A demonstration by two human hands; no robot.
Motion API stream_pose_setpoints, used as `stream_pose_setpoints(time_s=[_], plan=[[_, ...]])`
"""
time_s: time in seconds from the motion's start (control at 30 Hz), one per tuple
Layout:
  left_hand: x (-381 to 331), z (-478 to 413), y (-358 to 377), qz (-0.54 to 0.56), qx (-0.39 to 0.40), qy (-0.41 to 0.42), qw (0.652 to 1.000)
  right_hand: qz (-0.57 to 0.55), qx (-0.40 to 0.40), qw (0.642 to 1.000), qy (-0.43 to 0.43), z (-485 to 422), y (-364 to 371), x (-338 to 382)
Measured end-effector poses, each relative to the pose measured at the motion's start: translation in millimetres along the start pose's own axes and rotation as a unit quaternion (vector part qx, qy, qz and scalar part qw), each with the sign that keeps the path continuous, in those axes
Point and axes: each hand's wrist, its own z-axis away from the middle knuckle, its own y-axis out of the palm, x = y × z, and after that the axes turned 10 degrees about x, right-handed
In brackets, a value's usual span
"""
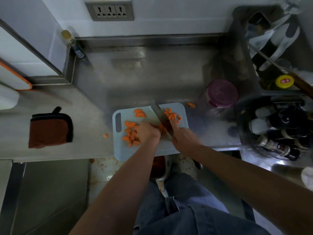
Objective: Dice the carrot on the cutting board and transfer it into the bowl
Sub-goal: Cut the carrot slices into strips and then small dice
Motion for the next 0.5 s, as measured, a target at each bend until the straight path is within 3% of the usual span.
stream_pose_setpoints(time_s=[0.5], plan=[[-4.7, 10.7, -2.5, 0.033, -0.002, 0.0, 0.999, 0.018, 0.033, 0.999, -0.02, 7.1, 2.2, -6.7]])
